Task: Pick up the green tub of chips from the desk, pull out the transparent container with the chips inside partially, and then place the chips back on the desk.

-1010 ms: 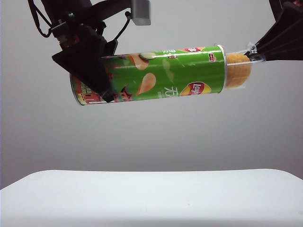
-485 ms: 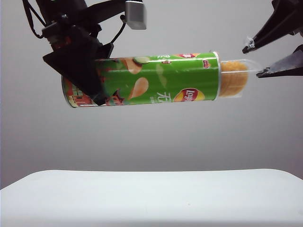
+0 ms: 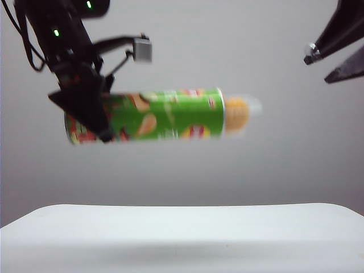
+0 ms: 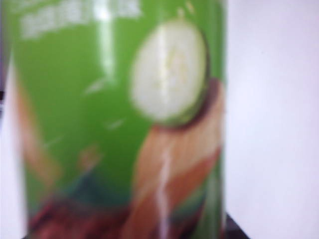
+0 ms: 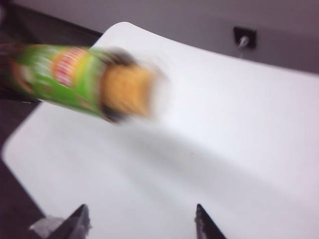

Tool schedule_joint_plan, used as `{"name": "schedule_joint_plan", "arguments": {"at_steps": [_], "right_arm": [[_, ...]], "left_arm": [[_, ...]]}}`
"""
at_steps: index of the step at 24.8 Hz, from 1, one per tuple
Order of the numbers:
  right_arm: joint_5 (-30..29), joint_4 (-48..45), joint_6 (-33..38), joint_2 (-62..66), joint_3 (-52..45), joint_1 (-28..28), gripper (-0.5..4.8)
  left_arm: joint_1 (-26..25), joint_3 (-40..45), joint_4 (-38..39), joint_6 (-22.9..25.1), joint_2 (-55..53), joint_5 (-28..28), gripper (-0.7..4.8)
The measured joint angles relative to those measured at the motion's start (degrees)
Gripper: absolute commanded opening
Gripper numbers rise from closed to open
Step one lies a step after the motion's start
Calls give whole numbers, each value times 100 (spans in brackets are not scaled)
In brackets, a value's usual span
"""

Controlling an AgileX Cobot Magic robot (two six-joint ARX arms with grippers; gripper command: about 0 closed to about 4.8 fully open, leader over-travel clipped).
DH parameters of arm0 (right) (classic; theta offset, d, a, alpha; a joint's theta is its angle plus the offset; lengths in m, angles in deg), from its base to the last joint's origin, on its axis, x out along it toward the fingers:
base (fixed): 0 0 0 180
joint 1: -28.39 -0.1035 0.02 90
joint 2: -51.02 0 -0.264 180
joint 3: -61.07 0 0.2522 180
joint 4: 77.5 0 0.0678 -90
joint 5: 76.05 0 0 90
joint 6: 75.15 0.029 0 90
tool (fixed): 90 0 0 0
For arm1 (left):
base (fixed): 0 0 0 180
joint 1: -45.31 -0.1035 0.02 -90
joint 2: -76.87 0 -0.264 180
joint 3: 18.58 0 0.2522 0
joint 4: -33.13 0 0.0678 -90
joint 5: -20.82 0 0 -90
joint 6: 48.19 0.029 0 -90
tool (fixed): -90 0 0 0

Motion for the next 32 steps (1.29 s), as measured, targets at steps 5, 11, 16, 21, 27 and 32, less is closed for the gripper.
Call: {"name": "schedule_joint_plan", "arguments": {"at_steps": [5, 11, 16, 21, 27, 32], "right_arm": [[1010, 0, -140, -378, -11, -588, 264], [1047, 216, 90, -461, -129, -616, 265], [1045, 356, 96, -463, -127, -616, 266], [1255, 577, 4, -463, -295, -616, 266], [1235, 726, 101, -463, -455, -619, 266], [938, 603, 289, -463, -446, -619, 266]], "left_arm": [[31, 2, -52, -46, -588, 118, 345], [26, -9, -398, -166, -1427, 195, 345], [17, -7, -400, -243, -1906, 192, 344], [17, -7, -553, -245, -2105, 179, 344], [15, -9, -734, -267, -2155, 61, 347], [15, -4, -686, -310, -2420, -162, 350]]}}
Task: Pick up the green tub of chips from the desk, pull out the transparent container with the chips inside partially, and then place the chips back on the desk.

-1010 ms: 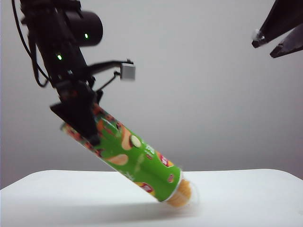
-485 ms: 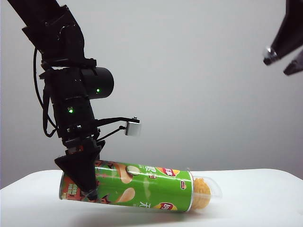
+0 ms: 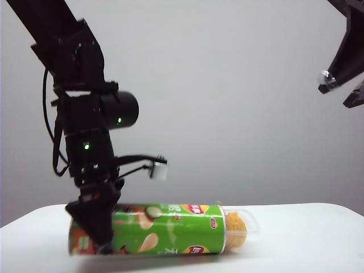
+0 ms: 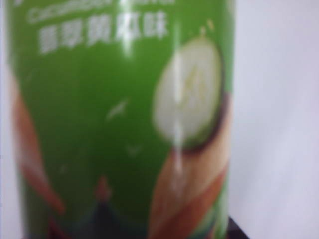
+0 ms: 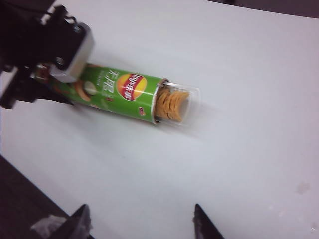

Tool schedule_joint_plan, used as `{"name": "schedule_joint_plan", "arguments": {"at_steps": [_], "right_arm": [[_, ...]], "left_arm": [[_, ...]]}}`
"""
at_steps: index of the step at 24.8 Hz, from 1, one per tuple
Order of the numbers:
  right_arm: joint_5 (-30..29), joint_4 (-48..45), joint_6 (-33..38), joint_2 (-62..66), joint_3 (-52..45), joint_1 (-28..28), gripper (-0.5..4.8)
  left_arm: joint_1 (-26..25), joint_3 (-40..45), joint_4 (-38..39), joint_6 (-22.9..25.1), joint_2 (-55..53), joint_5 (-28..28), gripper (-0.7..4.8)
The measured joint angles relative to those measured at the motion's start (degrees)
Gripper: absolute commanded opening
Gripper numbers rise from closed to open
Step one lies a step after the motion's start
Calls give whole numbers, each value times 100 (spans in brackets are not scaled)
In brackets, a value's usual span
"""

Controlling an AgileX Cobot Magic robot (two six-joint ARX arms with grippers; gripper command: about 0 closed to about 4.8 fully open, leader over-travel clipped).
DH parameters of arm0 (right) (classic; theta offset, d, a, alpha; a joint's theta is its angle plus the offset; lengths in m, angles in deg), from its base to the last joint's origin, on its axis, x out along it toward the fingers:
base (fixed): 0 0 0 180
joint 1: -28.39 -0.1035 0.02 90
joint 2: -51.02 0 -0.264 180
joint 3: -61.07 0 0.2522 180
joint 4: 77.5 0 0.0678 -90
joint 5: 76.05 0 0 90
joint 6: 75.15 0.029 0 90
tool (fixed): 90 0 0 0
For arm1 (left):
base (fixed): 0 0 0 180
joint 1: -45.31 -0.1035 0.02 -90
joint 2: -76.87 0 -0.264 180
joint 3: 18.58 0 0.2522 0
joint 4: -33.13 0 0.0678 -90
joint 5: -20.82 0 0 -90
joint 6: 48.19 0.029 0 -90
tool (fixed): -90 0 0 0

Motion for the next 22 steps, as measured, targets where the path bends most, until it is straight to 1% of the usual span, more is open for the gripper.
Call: {"name": "schedule_joint_plan", "arguments": {"at_steps": [2, 3, 4, 7, 9, 10, 13, 17, 20, 22], "right_arm": [[-146, -15, 28, 0, 0, -2, 266], [-155, -17, 28, -2, 0, -2, 267], [-157, -20, 28, -2, 0, -2, 267], [-160, -76, 33, -2, 0, -2, 277], [-280, -146, 39, 0, 0, -2, 279], [-302, -146, 37, 0, 0, -2, 279], [-308, -175, 39, 0, 0, 0, 280], [-358, -181, 39, 0, 0, 0, 280], [-514, -181, 42, 0, 0, 0, 279], [-551, -184, 68, 0, 0, -2, 279]], "left_arm": [[0, 37, 26, -107, -118, -22, 361], [0, 37, 37, -155, -122, -22, 400], [2, 37, 39, -192, -122, -22, 477], [4, 33, 15, -299, -120, -31, 479], [4, 31, -4, -590, -120, -39, 479], [4, 31, 9, -647, -120, -39, 479], [92, -2, 332, -953, 87, -105, 479], [125, -149, 538, -1165, 533, -164, 479], [111, -146, 673, -1266, 938, -426, 479], [114, -136, 861, -1438, 1189, -756, 479]]}}
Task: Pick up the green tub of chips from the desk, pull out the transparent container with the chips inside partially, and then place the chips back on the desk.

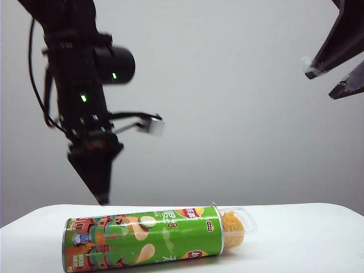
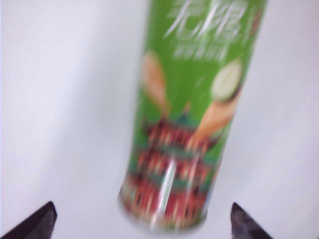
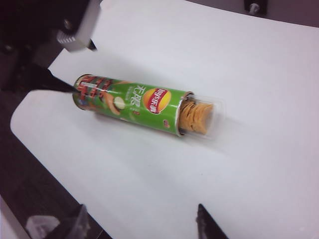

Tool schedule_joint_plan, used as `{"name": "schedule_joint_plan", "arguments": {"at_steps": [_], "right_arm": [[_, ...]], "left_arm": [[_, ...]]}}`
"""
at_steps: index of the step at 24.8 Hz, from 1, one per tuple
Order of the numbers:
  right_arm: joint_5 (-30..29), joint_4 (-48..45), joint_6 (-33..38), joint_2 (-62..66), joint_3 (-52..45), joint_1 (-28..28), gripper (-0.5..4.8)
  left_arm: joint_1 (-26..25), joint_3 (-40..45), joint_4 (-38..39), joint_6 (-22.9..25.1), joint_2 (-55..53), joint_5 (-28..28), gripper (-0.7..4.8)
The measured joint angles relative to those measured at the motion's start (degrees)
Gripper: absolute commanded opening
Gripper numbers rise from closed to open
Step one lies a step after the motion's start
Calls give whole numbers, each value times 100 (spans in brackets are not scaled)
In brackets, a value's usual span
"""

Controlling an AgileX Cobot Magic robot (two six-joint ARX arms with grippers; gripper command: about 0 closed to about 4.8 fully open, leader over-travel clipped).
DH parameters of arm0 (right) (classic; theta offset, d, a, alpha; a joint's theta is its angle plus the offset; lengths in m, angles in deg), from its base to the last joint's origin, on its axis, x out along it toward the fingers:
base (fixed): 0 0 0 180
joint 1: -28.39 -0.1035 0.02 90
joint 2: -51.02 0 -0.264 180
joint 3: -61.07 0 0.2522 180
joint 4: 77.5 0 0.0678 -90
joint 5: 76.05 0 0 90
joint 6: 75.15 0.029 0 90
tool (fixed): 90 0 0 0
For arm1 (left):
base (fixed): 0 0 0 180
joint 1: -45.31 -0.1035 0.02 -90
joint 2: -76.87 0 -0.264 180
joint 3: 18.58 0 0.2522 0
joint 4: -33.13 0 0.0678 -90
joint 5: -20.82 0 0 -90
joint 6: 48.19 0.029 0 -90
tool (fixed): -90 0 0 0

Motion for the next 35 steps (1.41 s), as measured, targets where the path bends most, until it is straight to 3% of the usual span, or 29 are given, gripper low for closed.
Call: {"name": "schedule_joint_plan", "arguments": {"at_steps": [4, 9, 14, 16, 20, 25, 28, 33, 35], "right_arm": [[24, 68, 68, 0, 0, 0, 279], [306, 219, 308, -2, 0, 0, 232], [782, -339, 732, -542, -9, 7, 124], [1375, -603, 798, -1093, -11, 2, 118], [2033, -894, 944, -2179, -409, 7, 12], [2227, -1810, 1088, -3368, -1246, 9, -4], [2361, -2717, 1694, -4083, -2238, 9, -3], [2345, -3008, 1989, -4743, -2898, 9, -4], [2439, -3211, 1993, -4922, -2964, 13, -4]], "left_arm": [[22, -2, 428, -1008, 1047, -245, 479], [79, 334, 507, -1128, 2492, -256, 479], [-9, 1274, -212, -1410, 4395, -614, 479], [-28, 1906, -940, -1574, 5368, -551, 479], [-28, 3003, -1792, -1943, 7038, -656, 479], [-26, 4024, -2507, -2238, 8424, -1021, 444], [-28, 4776, -2898, -2682, 9346, -1296, 383], [-28, 5154, -3453, -3486, 9499, -1307, 357], [-31, 5296, -3724, -3523, 9517, -1213, 357]]}}
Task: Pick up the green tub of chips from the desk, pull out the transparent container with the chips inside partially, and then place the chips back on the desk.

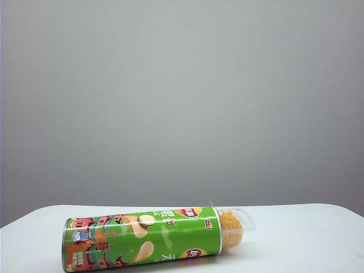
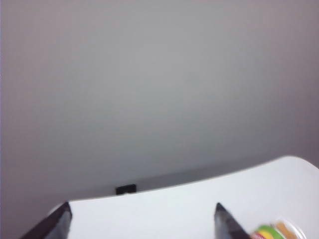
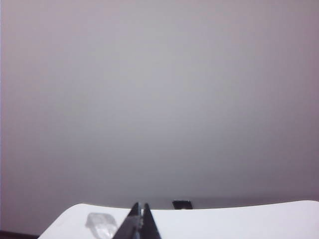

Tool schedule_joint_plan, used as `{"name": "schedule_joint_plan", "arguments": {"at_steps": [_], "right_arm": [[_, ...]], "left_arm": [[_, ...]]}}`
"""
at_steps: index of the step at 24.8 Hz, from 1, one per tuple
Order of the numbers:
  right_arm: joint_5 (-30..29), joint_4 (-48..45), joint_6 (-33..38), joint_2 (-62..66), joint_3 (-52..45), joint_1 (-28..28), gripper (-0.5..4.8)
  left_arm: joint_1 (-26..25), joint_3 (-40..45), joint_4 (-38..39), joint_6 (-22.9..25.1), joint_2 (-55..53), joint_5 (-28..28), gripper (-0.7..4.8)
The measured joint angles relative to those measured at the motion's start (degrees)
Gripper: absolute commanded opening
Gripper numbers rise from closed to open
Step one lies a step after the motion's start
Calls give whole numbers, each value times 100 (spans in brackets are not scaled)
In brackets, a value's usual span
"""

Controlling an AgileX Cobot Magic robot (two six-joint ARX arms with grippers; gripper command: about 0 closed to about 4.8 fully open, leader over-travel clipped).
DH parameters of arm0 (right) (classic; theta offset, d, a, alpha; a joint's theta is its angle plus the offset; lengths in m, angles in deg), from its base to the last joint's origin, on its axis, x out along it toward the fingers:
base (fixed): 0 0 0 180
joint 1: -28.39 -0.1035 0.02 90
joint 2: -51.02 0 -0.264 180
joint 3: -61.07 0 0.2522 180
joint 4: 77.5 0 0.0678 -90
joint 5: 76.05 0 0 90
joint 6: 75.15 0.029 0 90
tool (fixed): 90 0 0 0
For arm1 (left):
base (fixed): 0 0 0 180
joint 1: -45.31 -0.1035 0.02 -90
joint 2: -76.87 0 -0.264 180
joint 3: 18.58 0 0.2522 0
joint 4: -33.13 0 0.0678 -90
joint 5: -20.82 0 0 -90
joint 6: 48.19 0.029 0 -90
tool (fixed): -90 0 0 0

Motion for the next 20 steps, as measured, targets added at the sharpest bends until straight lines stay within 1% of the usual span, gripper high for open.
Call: {"name": "schedule_joint_plan", "arguments": {"at_steps": [3, 4, 8, 12, 14, 15, 18, 20], "right_arm": [[15, -35, 9, -13, -35, 26, -3], [15, -24, 9, -13, -37, 26, -3], [31, 225, -254, -13, -50, 26, -4], [223, 302, -369, -15, -197, 26, -3], [313, 302, -376, -15, -302, 26, -4], [334, 297, -376, -15, -361, 26, -4], [345, 291, -378, -15, -612, 26, -4], [358, 286, -378, -13, -728, 26, -4]], "left_arm": [[2, 378, -28, -116, 22, 37, 356], [0, 503, -59, -157, 26, 72, 345], [2, 852, -398, -262, 76, 92, 343], [2, 1233, -494, -310, 74, 125, 338], [-17, 1412, -691, -352, 74, 136, 335], [-55, 1482, -765, -369, 74, 160, 335], [-426, 1700, -876, -503, 74, 433, 335], [-732, 1784, -883, -608, 74, 734, 335]]}}
